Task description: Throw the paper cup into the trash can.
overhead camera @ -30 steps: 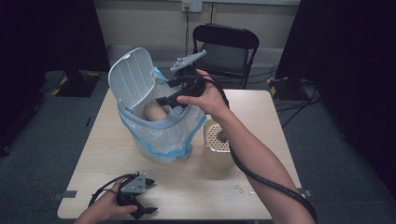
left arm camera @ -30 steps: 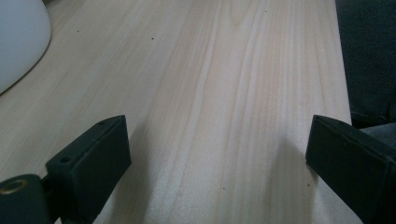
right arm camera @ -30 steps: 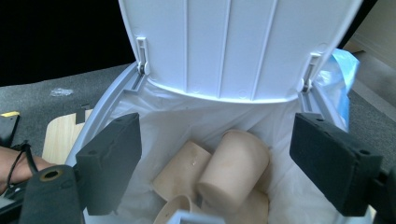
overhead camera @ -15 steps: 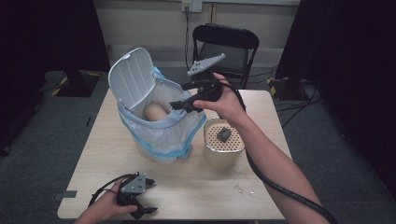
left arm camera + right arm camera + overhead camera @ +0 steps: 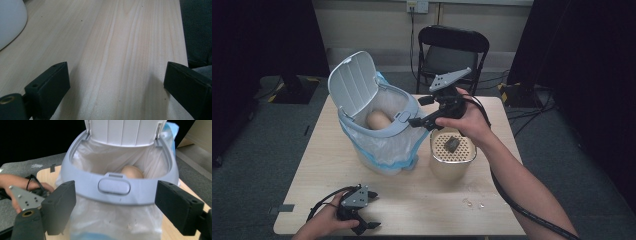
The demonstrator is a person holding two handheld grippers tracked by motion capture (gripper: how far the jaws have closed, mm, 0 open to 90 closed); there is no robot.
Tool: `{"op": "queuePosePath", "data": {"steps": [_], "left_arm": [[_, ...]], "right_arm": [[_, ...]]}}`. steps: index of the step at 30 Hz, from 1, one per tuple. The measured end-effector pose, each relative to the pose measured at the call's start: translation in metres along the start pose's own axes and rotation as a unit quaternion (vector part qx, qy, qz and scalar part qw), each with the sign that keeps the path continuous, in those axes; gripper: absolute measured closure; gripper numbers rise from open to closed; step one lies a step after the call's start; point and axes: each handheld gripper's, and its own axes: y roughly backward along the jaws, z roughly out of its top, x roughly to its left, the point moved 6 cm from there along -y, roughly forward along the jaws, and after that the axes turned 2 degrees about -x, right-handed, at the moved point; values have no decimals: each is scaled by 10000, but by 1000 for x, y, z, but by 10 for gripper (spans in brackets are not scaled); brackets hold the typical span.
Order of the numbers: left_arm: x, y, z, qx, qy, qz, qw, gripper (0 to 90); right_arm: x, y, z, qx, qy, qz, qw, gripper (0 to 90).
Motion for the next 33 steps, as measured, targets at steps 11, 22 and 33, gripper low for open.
{"op": "queuePosePath", "data": {"steps": [11,22,33], "left_arm": [[0,0,0,-10,2,5,10000,59],[0,0,0,-18,1,10,10000,59],[0,0,0,-12,23,0,10000,59]], "right_arm": [[4,22,-27,33,-66,-48,10000,169],[3,38,-51,110,-199,-103,9997,153],[9,47,-72,99,-209,-154,9996,146]]}}
